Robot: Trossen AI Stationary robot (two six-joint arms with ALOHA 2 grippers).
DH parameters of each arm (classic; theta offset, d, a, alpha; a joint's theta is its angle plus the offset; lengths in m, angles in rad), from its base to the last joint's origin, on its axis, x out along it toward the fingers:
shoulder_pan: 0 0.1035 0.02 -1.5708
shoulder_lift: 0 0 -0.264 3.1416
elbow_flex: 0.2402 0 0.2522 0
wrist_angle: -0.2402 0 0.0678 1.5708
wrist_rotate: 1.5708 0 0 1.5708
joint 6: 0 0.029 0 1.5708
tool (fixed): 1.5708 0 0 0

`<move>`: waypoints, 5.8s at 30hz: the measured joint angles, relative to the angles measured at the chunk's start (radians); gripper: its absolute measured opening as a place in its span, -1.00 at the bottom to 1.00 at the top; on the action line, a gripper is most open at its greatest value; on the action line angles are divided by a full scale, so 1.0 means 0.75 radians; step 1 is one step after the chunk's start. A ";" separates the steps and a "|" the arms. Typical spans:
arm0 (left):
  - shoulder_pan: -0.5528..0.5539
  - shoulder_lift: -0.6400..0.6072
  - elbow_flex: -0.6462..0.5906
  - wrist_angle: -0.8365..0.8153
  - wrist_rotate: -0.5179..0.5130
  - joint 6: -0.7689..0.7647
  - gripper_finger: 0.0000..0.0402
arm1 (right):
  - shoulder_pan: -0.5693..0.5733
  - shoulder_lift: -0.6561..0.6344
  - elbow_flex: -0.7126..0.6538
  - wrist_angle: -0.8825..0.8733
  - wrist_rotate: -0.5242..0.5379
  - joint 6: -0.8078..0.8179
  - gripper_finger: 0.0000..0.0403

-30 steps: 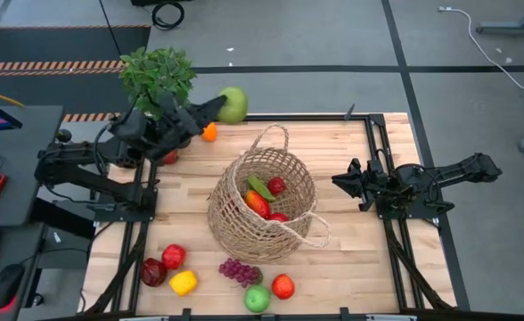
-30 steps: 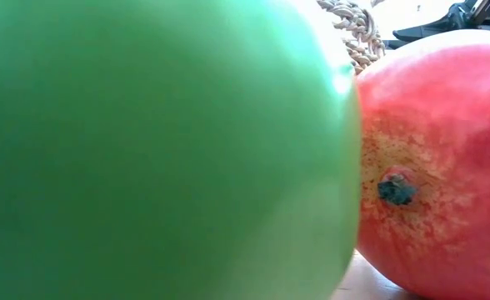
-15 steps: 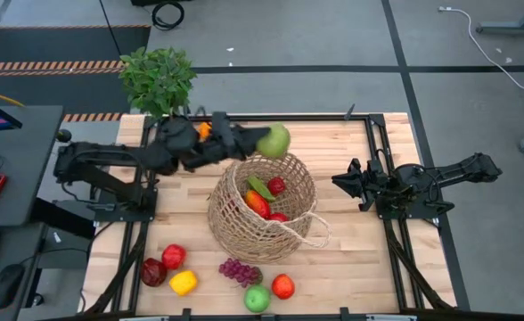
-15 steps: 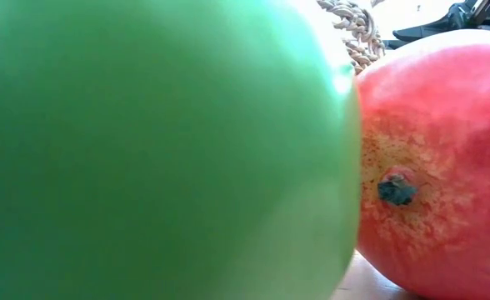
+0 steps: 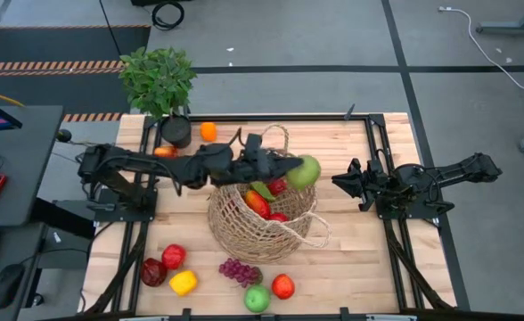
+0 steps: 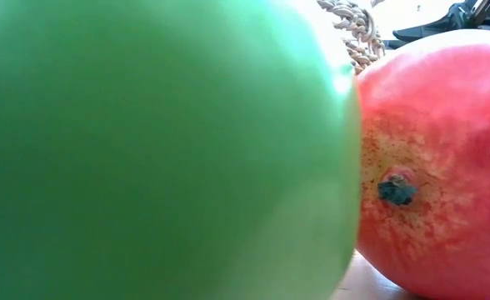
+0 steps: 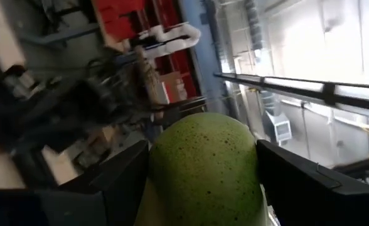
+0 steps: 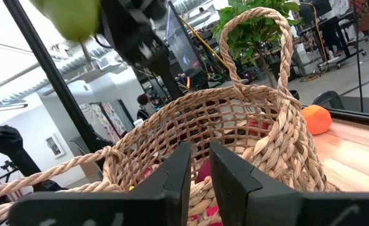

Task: Build produce basket
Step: Put the pear into the basket, then put the apple into the basket

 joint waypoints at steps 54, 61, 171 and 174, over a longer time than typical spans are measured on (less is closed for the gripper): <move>0.080 0.392 0.228 -1.353 0.082 0.187 0.73 | 0.000 0.009 0.000 0.020 -0.003 0.000 -0.68; 0.085 0.392 0.228 -1.353 0.109 0.194 0.87 | 0.000 0.009 0.000 0.020 0.002 0.000 -0.68; -0.777 -0.200 -0.785 -1.599 0.398 -0.017 0.75 | 0.000 0.018 0.000 0.020 0.000 0.000 -0.68; -0.765 -0.201 -0.785 -1.619 0.406 0.002 0.63 | 0.000 0.017 0.000 0.020 0.000 0.000 -0.68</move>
